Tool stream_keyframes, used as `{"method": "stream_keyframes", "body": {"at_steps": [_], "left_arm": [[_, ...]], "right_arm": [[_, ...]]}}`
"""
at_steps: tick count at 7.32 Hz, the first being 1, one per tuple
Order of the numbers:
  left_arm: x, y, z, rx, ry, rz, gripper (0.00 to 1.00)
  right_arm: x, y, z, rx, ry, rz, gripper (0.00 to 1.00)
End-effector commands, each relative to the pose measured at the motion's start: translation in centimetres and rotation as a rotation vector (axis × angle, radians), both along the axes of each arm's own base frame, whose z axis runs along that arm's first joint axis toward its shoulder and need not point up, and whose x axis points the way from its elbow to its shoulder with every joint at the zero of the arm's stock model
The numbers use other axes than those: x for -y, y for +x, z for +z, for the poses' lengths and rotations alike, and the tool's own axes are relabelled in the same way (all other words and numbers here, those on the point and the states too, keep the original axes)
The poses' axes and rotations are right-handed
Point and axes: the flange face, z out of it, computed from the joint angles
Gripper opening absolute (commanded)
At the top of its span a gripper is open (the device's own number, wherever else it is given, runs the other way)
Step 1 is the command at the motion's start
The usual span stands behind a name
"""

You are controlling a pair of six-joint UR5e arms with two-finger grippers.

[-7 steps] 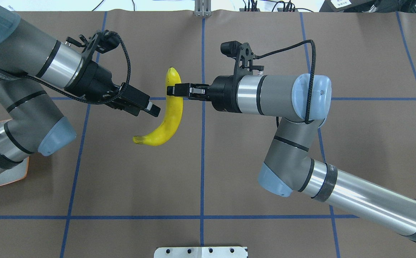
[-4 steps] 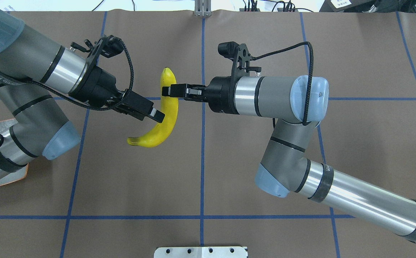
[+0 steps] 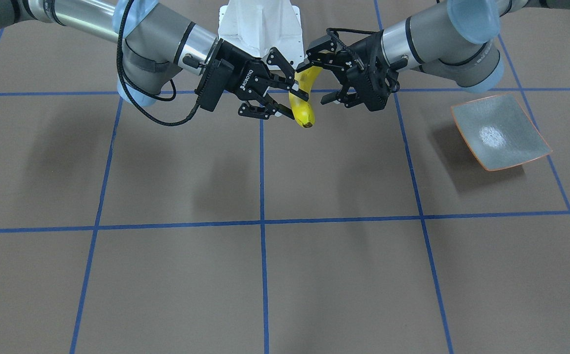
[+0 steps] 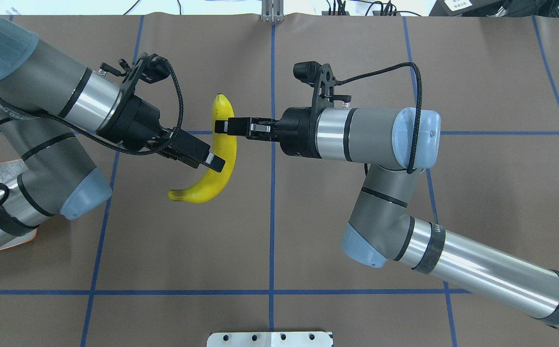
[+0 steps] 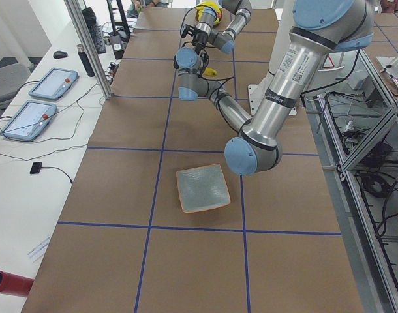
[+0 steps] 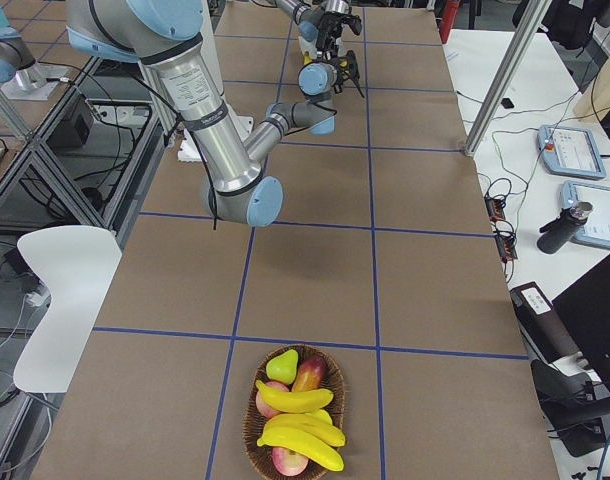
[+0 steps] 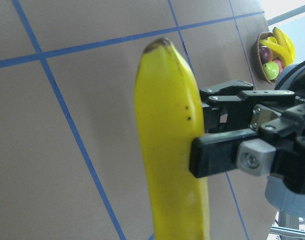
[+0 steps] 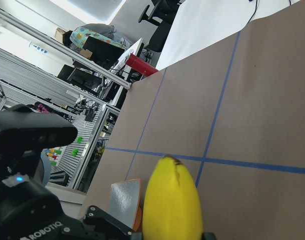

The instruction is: Transfer all bananas from basket to plate

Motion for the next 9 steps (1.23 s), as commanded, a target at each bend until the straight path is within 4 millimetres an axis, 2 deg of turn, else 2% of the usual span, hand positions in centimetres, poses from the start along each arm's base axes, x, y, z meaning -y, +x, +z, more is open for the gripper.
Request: {"method": "stream_keyframes", "body": {"at_steps": [1,3,5,6,7,8,9], "left_arm": [[-0.25,0.13,-0.16,-0.007,-0.007,0.003,0.88],[-0.55,0.44,-0.18,-0.008,-0.014,0.011,0.85],[-0.55,0.45,-0.08,-0.005,-0.018,0.011,0.68],[-0.56,0.44,-0.09,-0.005,-0.023,0.011,0.56],[-0.69,0.43,-0.15,-0.009,-0.035,0.013,0.09],[-0.75,0.37,-0.11,-0.013,-0.033,0.013,0.00],[-0.80,0.32,-0.17,-0.008,-0.073,0.014,0.00]], "right_arm": [[-0.23,0.09,-0.13,0.015,0.009,-0.002,0.00],[-0.27,0.16,-0.16,0.020,0.012,-0.002,0.00],[-0.35,0.11,-0.17,0.022,0.013,-0.004,0.00],[-0.37,0.13,-0.18,0.023,0.014,-0.004,0.00],[-0.37,0.13,-0.28,0.024,0.015,-0.004,0.00],[-0.39,0.20,-0.28,0.032,0.021,-0.002,0.00],[-0.23,0.26,-0.22,0.047,0.017,0.022,0.98]]}}
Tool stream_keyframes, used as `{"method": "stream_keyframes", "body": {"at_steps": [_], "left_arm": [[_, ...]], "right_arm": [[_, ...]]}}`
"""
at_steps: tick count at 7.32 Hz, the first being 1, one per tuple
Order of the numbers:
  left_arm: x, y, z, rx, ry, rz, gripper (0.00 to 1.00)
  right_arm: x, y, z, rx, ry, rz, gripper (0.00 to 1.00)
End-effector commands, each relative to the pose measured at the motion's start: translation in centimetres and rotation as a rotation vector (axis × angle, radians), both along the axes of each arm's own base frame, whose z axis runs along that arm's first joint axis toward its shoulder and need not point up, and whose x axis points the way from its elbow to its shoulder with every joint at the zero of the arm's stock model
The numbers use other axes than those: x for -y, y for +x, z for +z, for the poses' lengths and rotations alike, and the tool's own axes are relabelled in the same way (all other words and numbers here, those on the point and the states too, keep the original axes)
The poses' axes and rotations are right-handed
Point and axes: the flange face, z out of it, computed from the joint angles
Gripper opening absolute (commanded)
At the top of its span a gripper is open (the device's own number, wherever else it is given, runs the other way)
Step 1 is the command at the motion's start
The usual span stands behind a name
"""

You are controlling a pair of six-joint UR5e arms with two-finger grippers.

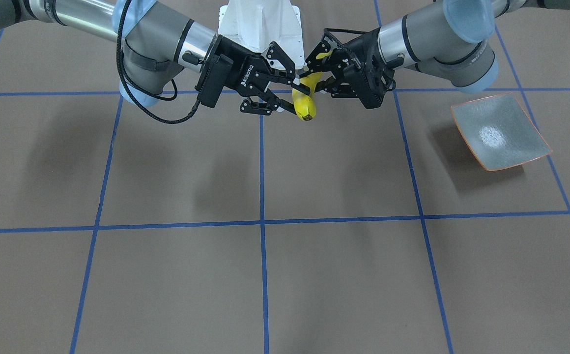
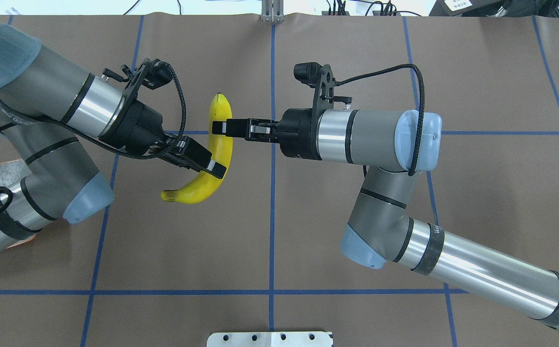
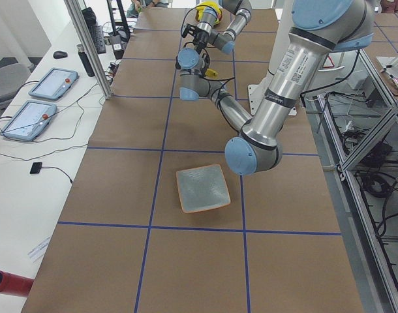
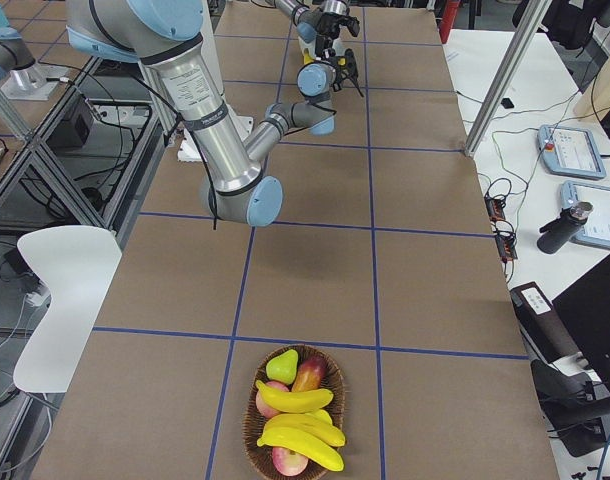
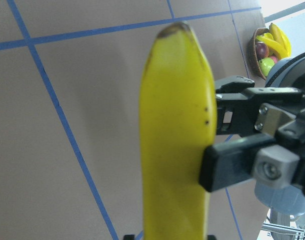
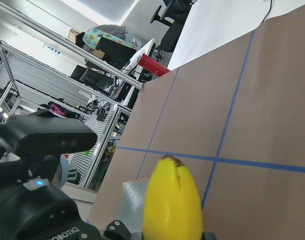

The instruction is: Transfer all bananas from basket to plate

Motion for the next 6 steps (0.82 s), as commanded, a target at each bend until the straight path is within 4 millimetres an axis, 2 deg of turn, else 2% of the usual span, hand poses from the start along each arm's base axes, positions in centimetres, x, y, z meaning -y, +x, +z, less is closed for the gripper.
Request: {"method": "stream_keyframes", "body": {"at_steps": [1,2,4,5,6], "left_arm": [[-0.2,-0.2,-0.1,0.004,-0.046,0.002,0.00],[-0.2,-0.2,0.1,0.010,-0.071,0.000,0.00],[0.2,-0.8,0.7,0.046,-0.267,-0.016,0.00],[-0.1,-3.0,4.7,0.091,-0.340,-0.044,0.00],[0.5,-6.2,9.2,0.138,-0.398,-0.096,0.00]], "right_arm": [[0.2,0.2,0.5,0.013,-0.004,0.023,1.00],[-0.1,1.0,1.9,0.024,0.004,0.028,1.00],[-1.1,3.7,6.0,0.005,-0.013,0.037,1.00],[-1.0,4.9,9.2,-0.036,-0.045,0.065,1.00],[-0.7,5.5,12.8,-0.081,-0.090,0.125,1.00]]}}
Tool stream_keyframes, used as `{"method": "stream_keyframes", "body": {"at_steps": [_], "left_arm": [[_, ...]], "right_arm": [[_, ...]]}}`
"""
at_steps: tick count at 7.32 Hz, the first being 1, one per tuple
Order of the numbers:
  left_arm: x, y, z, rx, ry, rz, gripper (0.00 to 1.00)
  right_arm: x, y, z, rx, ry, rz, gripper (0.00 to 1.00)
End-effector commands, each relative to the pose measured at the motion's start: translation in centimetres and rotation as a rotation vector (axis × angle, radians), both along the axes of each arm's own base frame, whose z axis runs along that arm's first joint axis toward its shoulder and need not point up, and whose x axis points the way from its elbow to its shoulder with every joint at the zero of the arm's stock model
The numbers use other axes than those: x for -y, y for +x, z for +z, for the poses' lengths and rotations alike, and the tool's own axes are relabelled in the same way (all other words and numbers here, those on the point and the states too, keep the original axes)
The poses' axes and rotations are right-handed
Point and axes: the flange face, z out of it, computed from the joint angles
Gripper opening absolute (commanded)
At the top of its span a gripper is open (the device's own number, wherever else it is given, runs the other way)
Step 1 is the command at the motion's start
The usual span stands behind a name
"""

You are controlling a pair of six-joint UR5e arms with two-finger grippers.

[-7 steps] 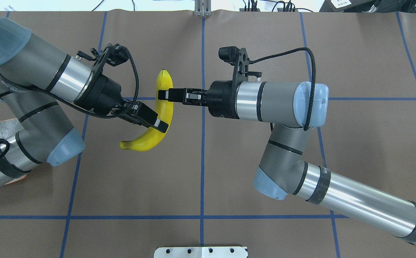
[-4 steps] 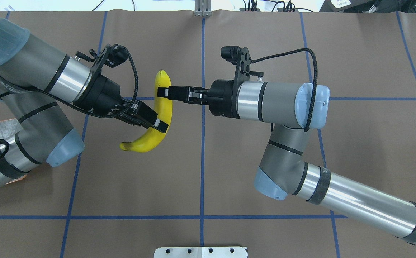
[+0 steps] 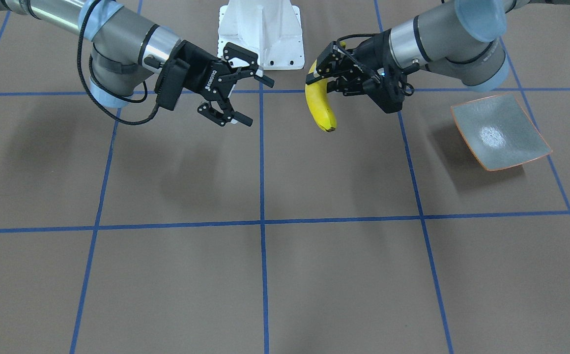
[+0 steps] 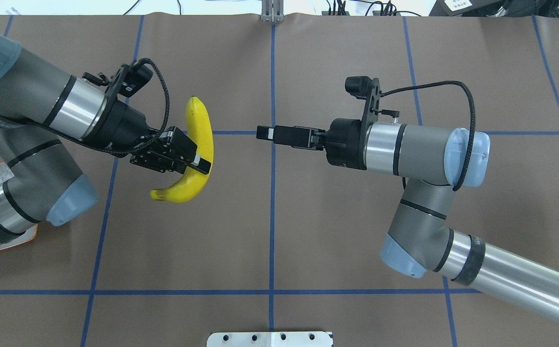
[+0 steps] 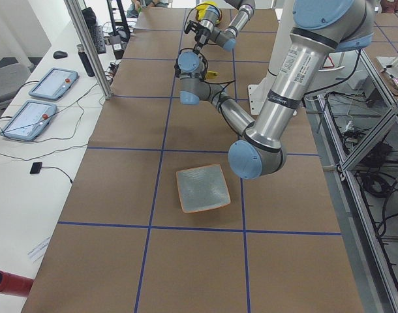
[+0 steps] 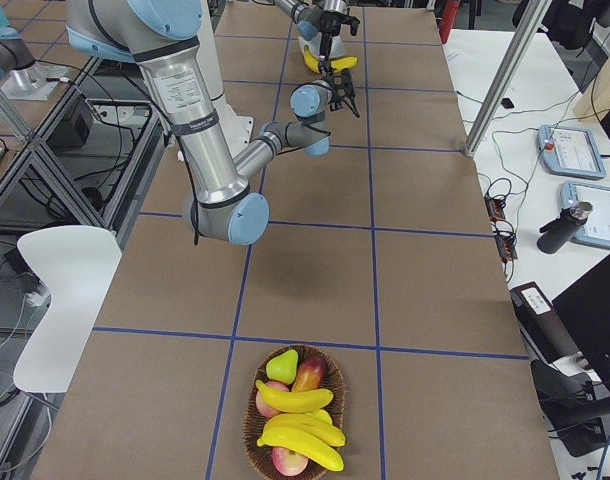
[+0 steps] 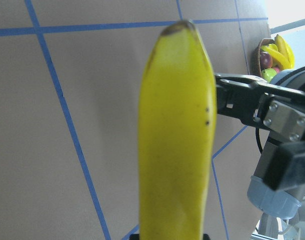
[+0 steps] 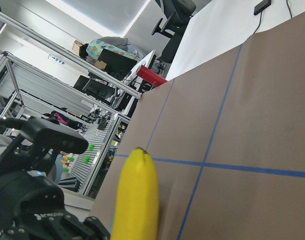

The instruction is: Transfer all bananas from basket to plate

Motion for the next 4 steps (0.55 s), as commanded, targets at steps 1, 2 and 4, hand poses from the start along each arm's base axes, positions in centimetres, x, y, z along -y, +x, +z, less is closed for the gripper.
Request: {"method": "stream_keyframes", "body": {"at_steps": [1,2,4], "left_arm": [[1.3,-8.2,8.4,0.096,-0.140,-0.127,0.00],[0.0,-11.3,13.4,0.155,-0.213,-0.176,0.00],[-3.1,-16.9,22.9,0.269,-0.258,-0.226,0.00]], "right_arm": [[0.4,1.7,7.9,-0.111,-0.087,0.108,1.00],[0.7,2.0,9.7,-0.145,-0.111,0.133,1.00],[0.3,3.4,14.5,-0.214,-0.159,0.177,1.00]]}}
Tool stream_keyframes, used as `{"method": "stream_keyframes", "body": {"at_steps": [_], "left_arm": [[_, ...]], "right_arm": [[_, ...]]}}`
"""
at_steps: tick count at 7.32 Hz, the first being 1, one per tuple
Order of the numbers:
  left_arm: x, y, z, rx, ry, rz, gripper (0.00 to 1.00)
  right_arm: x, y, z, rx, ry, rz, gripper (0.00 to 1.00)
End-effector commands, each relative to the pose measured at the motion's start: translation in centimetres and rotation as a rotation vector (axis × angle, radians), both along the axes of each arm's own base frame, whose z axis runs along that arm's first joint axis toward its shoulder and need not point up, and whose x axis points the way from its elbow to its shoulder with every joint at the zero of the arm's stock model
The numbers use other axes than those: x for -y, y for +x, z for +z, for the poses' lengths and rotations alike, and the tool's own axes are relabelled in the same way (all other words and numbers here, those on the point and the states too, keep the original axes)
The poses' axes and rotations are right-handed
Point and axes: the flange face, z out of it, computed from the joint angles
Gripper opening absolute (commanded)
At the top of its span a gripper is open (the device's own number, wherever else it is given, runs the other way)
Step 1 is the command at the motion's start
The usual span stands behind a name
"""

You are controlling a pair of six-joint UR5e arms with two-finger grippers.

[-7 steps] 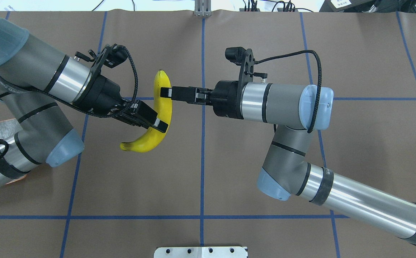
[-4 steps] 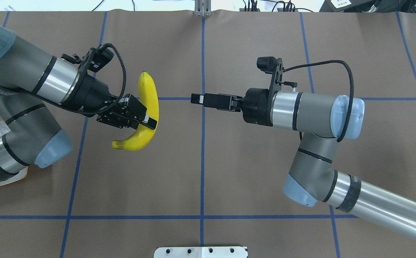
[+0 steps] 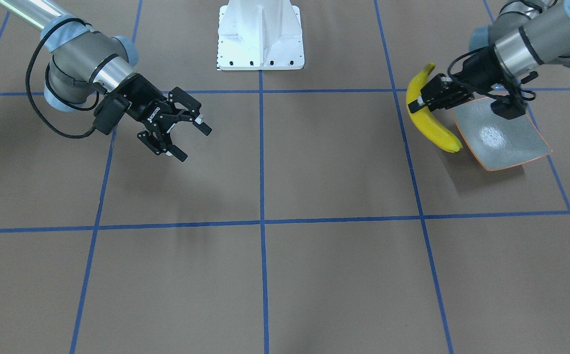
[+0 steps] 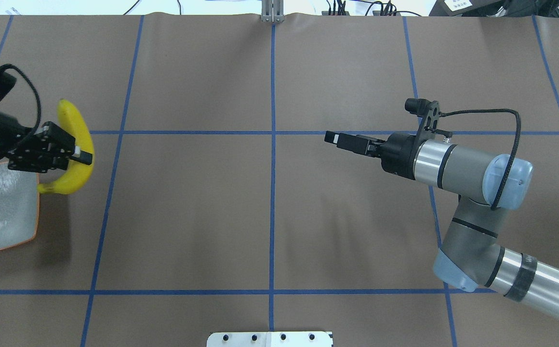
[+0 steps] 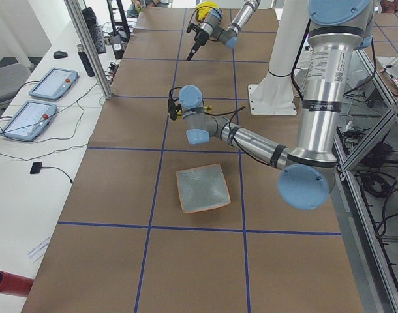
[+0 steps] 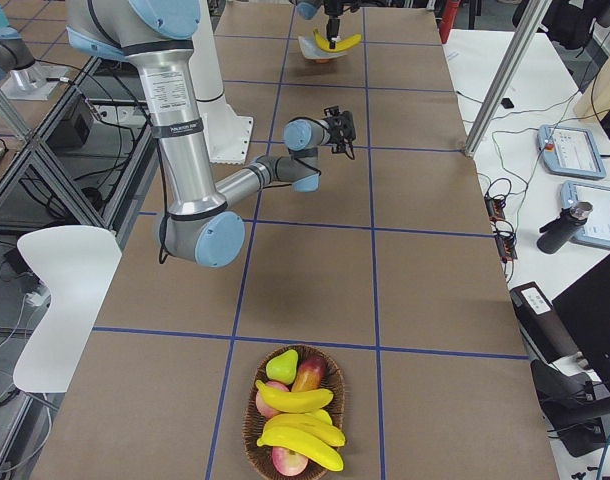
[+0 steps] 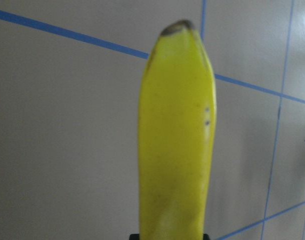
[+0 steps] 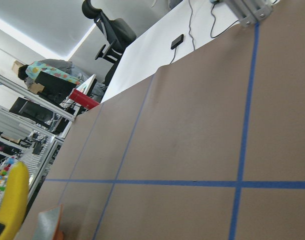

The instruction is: Transfer all bananas from basket to plate

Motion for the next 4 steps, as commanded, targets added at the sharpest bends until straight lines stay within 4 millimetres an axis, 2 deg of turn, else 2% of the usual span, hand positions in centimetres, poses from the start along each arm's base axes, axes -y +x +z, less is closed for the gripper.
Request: {"method": "stream_keyframes", "body": {"at_steps": [1,3,4], "left_arm": [[-2.6,-4.9,8.1,0.114,-0.022,-0.053,0.00],[-2.6,-4.1,11.5,0.249,-0.068,-0.065,0.00],[-2.3,-4.2,12.9,0.315,-0.049,-0.037,0.00]], "right_arm": [[-0.1,1.1,4.2,-0.065,-0.045,0.054,1.00],[0.8,0.7,6.6,-0.107,-0.071,0.088,1.00],[1.5,1.0,7.0,-0.124,-0.081,0.099,1.00]]}}
